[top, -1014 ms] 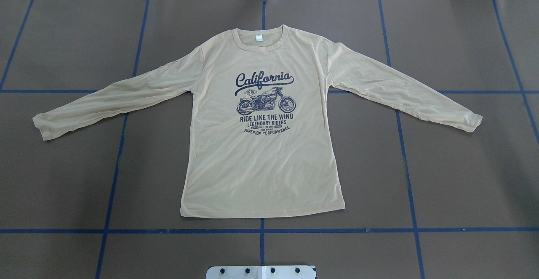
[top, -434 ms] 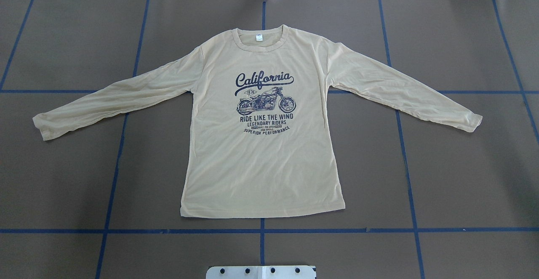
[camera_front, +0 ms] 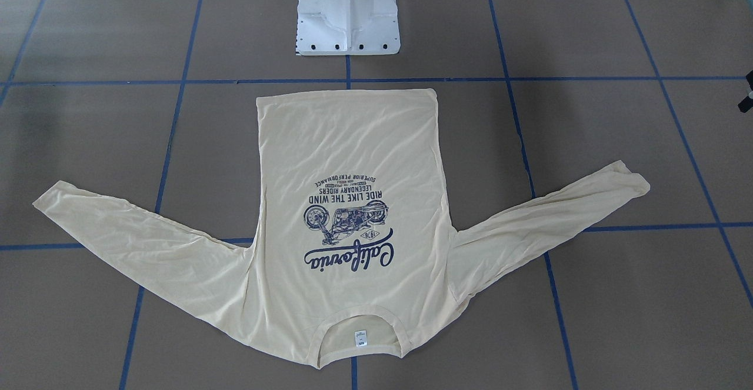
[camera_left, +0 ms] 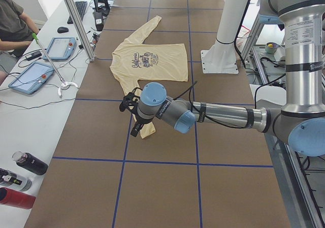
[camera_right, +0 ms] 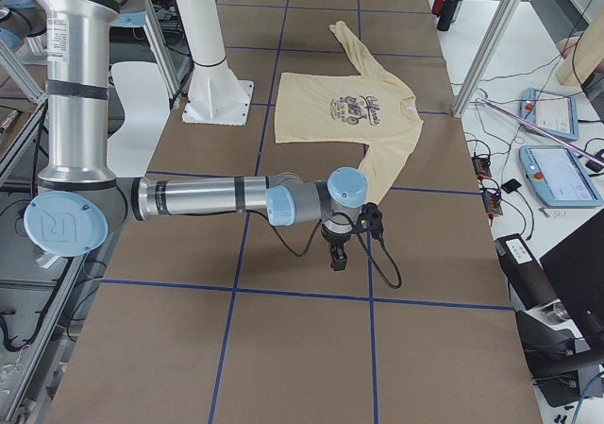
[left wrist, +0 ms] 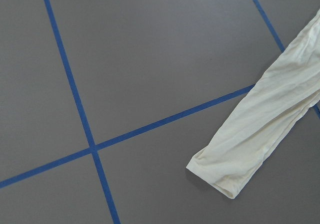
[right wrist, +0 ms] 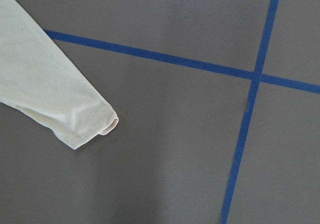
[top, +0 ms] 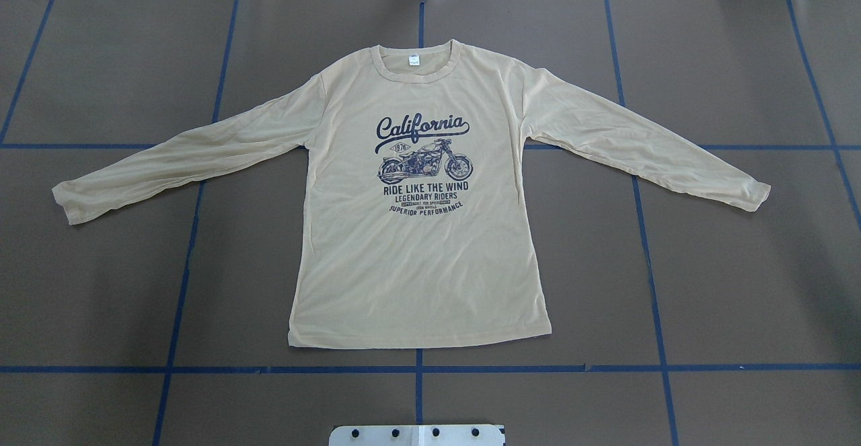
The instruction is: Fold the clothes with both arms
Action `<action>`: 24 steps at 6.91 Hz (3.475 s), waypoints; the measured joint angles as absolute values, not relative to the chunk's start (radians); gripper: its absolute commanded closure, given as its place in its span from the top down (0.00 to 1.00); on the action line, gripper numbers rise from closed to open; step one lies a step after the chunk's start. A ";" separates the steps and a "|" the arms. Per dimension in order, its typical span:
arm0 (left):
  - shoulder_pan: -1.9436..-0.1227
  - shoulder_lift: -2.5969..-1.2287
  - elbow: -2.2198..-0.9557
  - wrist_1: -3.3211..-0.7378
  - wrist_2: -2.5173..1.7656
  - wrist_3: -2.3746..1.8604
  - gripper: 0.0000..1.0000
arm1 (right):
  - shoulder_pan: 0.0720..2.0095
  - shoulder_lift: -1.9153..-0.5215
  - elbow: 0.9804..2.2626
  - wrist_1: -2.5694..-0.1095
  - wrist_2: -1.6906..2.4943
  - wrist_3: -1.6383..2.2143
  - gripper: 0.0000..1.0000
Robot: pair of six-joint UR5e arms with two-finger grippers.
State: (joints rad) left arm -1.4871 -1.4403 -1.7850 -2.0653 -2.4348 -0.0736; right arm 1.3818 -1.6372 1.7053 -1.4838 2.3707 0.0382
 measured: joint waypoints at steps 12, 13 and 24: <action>-1.470 -1.439 -1.793 -2.108 -2.433 -0.102 1.00 | 1.141 -1.481 1.338 -0.844 2.351 0.863 0.98; -1.470 -1.439 -1.797 -2.109 -2.433 -0.102 1.00 | 1.132 -1.481 1.327 -0.831 2.351 0.869 0.96; -1.470 -1.437 -1.798 -2.109 -2.431 -0.101 1.00 | 1.173 -1.512 1.358 -0.825 2.484 0.881 0.00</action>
State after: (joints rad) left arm -1.4695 -1.4373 -1.7978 -2.1086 -2.4311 -0.1010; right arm 1.1733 -1.5121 1.3584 -0.8245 2.4844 0.8805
